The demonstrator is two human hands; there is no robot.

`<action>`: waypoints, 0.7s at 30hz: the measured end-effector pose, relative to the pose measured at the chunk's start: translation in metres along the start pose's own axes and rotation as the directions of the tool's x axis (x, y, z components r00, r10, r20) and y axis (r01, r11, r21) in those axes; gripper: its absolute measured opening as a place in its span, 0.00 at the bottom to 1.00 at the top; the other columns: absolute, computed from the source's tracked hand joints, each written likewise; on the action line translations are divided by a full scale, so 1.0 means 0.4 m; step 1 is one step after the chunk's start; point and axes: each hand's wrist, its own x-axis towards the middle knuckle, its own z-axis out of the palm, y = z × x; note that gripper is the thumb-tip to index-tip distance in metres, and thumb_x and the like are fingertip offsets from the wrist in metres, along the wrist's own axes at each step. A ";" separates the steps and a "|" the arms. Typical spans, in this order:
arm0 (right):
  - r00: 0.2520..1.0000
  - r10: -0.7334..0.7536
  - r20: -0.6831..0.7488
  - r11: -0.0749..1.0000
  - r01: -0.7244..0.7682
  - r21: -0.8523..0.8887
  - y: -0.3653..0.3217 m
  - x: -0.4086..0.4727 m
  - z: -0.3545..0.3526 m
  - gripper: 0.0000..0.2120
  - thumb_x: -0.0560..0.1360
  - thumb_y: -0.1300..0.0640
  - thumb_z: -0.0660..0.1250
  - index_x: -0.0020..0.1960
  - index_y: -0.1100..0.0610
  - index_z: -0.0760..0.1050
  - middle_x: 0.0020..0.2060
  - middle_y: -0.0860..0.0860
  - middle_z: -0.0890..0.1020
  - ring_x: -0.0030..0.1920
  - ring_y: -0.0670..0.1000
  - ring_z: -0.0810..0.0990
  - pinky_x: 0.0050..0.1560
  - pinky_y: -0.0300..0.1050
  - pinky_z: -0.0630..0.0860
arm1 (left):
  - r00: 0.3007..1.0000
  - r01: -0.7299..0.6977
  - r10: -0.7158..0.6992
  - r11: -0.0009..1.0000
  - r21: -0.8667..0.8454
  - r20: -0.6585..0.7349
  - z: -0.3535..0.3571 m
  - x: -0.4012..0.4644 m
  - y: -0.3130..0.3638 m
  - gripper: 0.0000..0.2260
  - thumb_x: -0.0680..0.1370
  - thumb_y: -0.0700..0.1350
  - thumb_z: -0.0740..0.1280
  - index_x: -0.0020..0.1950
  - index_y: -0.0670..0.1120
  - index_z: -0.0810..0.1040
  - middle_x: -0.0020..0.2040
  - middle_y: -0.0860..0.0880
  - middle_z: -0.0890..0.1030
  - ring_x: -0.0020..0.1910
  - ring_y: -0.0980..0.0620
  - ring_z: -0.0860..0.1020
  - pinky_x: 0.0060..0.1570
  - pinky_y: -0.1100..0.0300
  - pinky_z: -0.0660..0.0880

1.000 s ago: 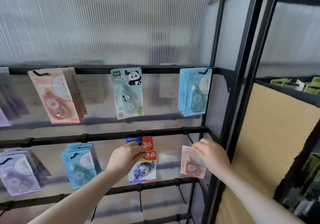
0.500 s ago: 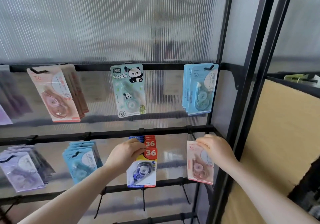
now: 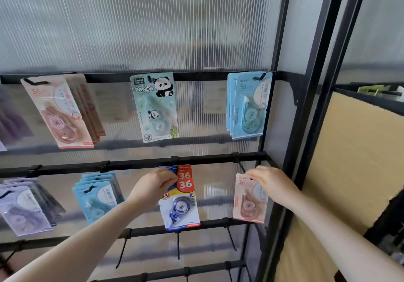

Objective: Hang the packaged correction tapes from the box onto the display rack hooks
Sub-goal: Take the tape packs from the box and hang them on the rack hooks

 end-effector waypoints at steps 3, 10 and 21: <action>1.000 0.006 0.025 1.000 -0.007 0.030 0.006 0.003 -0.005 0.14 0.77 0.62 0.63 0.62 0.53 0.76 0.53 0.49 0.77 0.53 0.47 0.76 0.49 0.38 0.76 | 1.000 -0.016 0.016 0.999 0.040 -0.007 0.004 0.002 -0.002 0.08 0.79 0.44 0.62 0.52 0.46 0.80 0.49 0.51 0.78 0.43 0.50 0.77 0.37 0.63 0.68; 0.997 0.012 0.074 0.997 -0.018 0.073 0.017 0.017 -0.022 0.15 0.80 0.59 0.58 0.63 0.51 0.76 0.55 0.47 0.78 0.54 0.45 0.75 0.48 0.33 0.72 | 0.989 -0.126 0.136 0.980 0.157 -0.058 0.008 0.008 -0.010 0.12 0.74 0.48 0.60 0.47 0.46 0.82 0.43 0.49 0.80 0.36 0.47 0.79 0.27 0.66 0.63; 0.999 0.036 0.003 0.997 -0.036 0.072 0.020 0.108 0.015 0.11 0.78 0.58 0.62 0.56 0.52 0.80 0.50 0.48 0.82 0.48 0.46 0.78 0.47 0.40 0.75 | 0.953 -0.233 0.280 0.919 0.318 -0.112 0.012 0.023 -0.006 0.08 0.64 0.43 0.78 0.41 0.46 0.83 0.43 0.48 0.82 0.39 0.48 0.80 0.33 0.58 0.77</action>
